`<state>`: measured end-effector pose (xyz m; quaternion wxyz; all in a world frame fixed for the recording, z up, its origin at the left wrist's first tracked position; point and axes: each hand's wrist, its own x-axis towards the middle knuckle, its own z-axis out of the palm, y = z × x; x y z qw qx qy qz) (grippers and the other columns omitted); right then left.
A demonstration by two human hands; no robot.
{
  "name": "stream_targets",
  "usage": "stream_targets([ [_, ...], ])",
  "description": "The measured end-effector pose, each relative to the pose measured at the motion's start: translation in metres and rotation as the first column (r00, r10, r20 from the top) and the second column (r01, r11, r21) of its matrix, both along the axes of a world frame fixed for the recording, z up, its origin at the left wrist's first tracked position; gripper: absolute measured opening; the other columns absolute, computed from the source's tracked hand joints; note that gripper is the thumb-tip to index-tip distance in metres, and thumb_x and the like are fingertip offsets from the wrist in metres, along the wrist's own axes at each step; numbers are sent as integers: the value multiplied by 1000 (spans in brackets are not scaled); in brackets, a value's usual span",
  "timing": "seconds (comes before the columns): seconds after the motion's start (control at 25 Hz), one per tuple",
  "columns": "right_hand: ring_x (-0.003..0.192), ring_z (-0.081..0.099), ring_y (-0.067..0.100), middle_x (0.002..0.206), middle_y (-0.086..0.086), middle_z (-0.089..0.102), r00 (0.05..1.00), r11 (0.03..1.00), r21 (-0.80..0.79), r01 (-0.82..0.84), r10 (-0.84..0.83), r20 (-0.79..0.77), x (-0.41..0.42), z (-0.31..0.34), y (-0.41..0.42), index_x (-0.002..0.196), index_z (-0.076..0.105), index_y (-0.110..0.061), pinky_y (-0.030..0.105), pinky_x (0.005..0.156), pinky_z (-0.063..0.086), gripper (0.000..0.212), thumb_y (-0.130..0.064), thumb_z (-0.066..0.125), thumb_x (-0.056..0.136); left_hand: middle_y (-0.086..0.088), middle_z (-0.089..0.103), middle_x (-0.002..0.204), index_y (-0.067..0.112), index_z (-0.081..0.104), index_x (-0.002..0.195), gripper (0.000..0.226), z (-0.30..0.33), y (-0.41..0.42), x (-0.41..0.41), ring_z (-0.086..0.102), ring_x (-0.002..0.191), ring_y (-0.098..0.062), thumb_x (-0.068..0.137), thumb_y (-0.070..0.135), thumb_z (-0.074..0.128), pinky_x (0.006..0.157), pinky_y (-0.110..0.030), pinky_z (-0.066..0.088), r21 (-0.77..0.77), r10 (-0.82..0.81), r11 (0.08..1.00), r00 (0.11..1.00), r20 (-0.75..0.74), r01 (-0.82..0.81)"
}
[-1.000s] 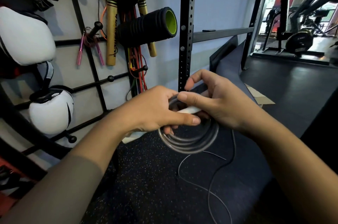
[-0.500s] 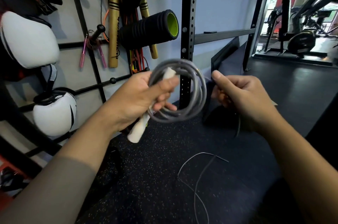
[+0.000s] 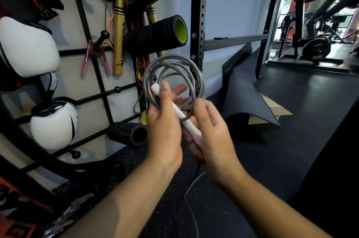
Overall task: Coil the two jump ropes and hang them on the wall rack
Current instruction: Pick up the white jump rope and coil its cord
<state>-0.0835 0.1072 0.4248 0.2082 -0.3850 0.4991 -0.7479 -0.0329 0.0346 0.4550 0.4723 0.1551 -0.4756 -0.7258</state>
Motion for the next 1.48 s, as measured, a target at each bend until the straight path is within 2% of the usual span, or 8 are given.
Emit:
stream_targets([
  [0.4,42,37,11,52,2,48,978,984,69,162,-151,-142,-31,16,9,105,65,-1,21,39,29,24,-25,65,101,-3,80,91,15,74,91,36,-4,-10,-2,76,92,-20,92,49,65,93,-46,60,-98,-130,985,984,121,142],
  [0.6,46,42,16,57,10,52,861,943,220,250,-113,-496,-60,44,34,93,66,2,19,43,33,14,-11,66,98,0,78,105,13,61,129,59,16,-46,14,75,95,-17,75,29,79,89,-37,56,-231,-208,945,970,129,233],
  [0.72,48,38,8,55,-7,50,690,858,387,337,55,-722,-71,54,50,86,69,-16,16,46,30,10,-21,73,93,12,72,124,35,52,137,74,41,-61,37,71,110,-7,72,43,87,100,-32,51,-679,-46,600,865,499,423],
  [0.88,51,47,5,61,-7,60,624,812,507,289,242,-743,-57,50,43,83,67,-29,19,51,39,13,-26,80,85,28,60,125,53,35,147,101,44,-32,41,60,107,4,62,62,88,90,-19,48,-717,435,154,605,667,680],
  [1.04,56,54,11,70,7,69,627,815,520,256,270,-731,-53,52,43,84,74,-24,32,55,44,15,-36,82,83,30,64,89,47,53,128,76,40,-29,36,61,84,13,62,54,91,71,-12,48,-673,351,228,585,731,703],
  [1.24,57,56,29,72,10,72,762,887,458,58,258,-594,-49,44,38,96,64,-22,35,57,45,33,-52,76,87,15,75,89,37,71,107,47,45,-40,40,70,83,-2,67,52,89,76,-31,57,-636,344,271,544,765,723],
  [1.36,48,54,22,62,5,59,901,928,364,75,94,-424,-58,52,44,93,63,-18,22,46,41,49,-67,55,93,21,76,76,37,76,87,22,46,-49,43,68,69,7,71,46,88,63,-12,48,-620,230,313,576,785,720],
  [1.48,45,34,18,56,4,44,979,948,297,115,-57,-197,-72,53,52,81,63,-20,23,46,26,55,-69,45,97,6,81,83,25,80,88,18,44,-61,48,65,55,-7,73,33,85,51,-18,45,-577,-68,554,723,688,600],
])
